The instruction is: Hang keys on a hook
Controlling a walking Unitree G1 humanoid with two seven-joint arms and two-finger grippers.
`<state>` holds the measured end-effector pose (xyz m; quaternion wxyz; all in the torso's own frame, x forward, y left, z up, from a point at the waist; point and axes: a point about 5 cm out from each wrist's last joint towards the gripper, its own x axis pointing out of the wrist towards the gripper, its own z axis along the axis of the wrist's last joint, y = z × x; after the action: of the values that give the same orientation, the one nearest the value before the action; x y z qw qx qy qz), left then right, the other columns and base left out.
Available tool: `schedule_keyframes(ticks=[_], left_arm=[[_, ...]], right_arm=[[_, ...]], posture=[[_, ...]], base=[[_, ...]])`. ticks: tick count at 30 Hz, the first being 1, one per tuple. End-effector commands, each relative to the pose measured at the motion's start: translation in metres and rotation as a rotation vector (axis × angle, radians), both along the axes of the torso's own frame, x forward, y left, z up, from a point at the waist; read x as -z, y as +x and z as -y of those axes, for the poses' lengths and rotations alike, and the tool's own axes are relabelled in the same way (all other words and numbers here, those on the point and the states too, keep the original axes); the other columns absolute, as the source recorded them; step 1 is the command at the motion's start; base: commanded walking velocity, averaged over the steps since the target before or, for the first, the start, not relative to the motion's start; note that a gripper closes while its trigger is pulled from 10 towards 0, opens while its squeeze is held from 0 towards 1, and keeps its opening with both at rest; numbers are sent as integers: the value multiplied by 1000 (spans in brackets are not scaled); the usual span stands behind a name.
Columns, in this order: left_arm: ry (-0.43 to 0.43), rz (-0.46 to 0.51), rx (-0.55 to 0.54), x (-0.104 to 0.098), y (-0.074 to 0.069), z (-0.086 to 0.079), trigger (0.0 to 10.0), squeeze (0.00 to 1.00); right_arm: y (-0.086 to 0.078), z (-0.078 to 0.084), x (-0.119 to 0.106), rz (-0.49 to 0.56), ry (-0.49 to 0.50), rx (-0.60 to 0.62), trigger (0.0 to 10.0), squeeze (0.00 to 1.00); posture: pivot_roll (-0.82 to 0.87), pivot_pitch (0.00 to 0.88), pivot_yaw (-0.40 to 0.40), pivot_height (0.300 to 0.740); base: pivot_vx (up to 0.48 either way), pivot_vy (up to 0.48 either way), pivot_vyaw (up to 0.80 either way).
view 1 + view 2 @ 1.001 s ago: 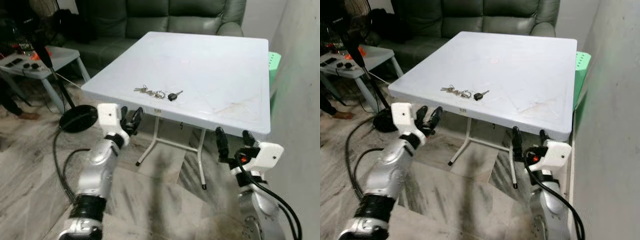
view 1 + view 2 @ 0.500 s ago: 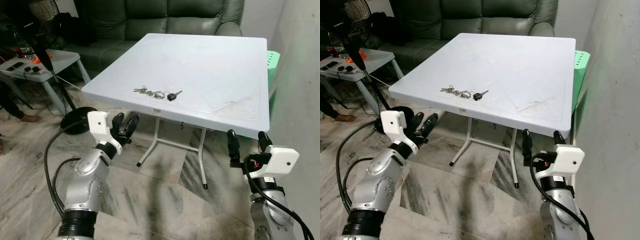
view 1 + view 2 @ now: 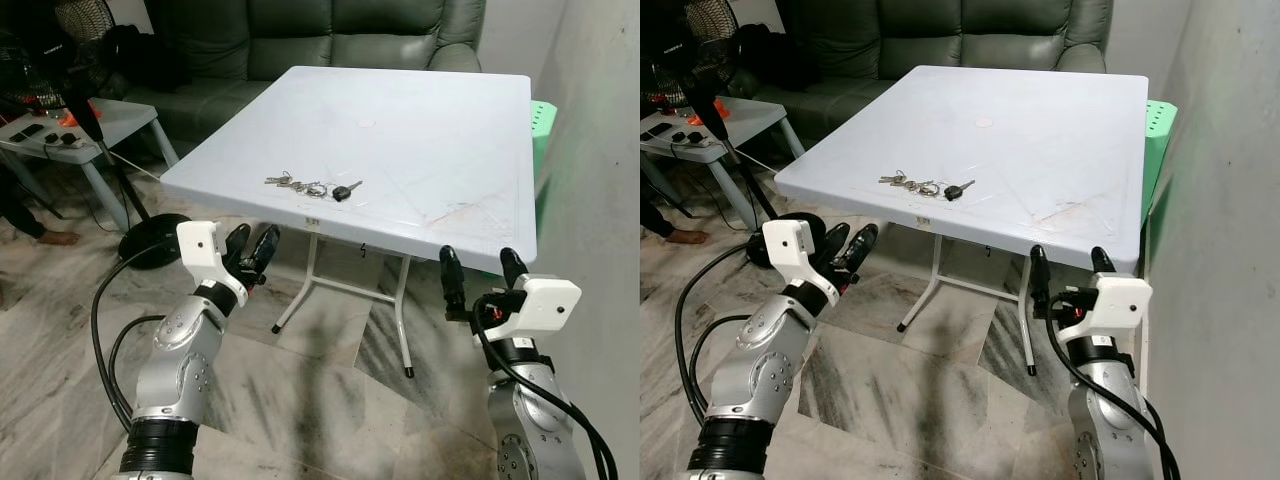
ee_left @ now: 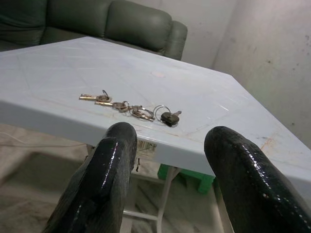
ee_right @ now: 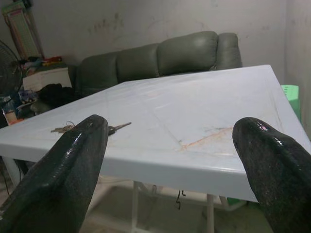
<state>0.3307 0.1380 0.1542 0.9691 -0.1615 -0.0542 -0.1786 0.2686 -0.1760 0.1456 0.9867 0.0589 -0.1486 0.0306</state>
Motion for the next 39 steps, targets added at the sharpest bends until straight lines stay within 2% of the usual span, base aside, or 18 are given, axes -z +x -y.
schedule_keyframes(ticks=[1,10,39], left_arm=[[0,-7,-19,-1,2,-6,10000,0],[-7,-13,-3,-1,4,0,10000,0],[-19,-8,3,0,6,5,10000,0]], right_arm=[[1,-6,1,-8,0,-21,10000,0],[1,-5,3,-18,-2,-20,10000,0],[1,-4,2,-21,-20,-35,10000,0]], posture=[[-11,65,82,740],[-14,56,82,740],[-27,26,57,740]], base=[[0,0,0],[0,408,0],[0,472,0]])
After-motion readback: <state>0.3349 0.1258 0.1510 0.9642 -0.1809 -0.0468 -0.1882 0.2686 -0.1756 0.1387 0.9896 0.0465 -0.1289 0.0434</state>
